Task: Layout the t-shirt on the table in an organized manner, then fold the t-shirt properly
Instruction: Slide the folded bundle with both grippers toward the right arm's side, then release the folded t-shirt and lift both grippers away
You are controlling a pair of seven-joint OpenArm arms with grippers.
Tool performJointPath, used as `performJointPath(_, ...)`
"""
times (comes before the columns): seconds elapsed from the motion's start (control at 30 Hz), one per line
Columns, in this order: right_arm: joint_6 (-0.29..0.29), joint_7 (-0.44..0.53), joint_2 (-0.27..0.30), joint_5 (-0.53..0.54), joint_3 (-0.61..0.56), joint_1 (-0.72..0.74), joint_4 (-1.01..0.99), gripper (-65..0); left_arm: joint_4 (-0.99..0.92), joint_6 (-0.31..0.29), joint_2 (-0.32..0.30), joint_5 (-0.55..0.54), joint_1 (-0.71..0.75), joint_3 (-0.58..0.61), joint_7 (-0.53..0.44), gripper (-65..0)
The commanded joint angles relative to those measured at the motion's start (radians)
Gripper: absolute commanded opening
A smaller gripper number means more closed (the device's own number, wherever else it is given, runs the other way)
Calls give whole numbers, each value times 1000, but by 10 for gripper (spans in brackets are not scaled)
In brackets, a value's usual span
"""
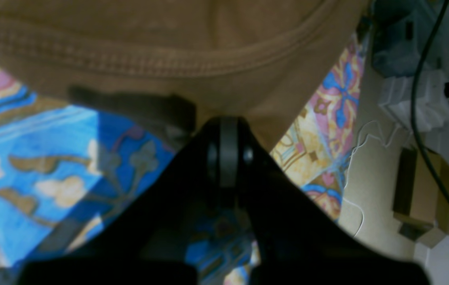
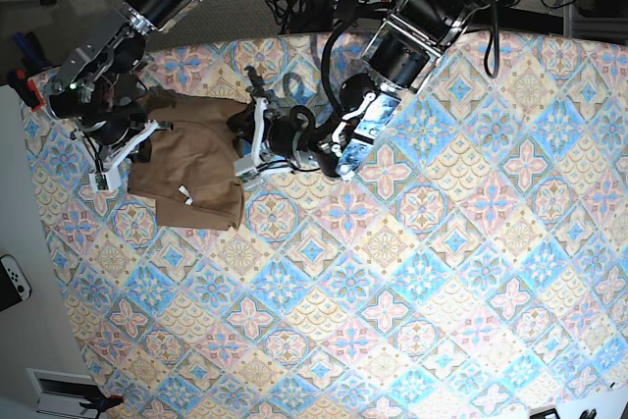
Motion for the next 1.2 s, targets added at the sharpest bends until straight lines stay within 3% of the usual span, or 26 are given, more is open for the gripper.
performJointPath(0.0,6,17,7,18,1,16,19,-650,9,-6,23,-8,-14,14,-5,-650)
performJointPath(0.23,6,17,7,18,1,16,19,-650,15,-6,35,-18,-15,23,15,-650)
performJointPath(0.37,6,17,7,18,2,14,19,-650,72,-6,-38,-19,-19,22,88,-650)
performJointPath(0.5,6,17,7,18,5,14,19,-650,317,-6,-178,-16,38,11,120,-650)
performJointPath(0.8,6,17,46,18,7,13,87,-650,810,-6,-398,-8,265,-222,173,-650)
performJointPath(1.17,6,17,58,18,103,-127,102,-650,963,-6,-479,-10,584,-588,190,-650)
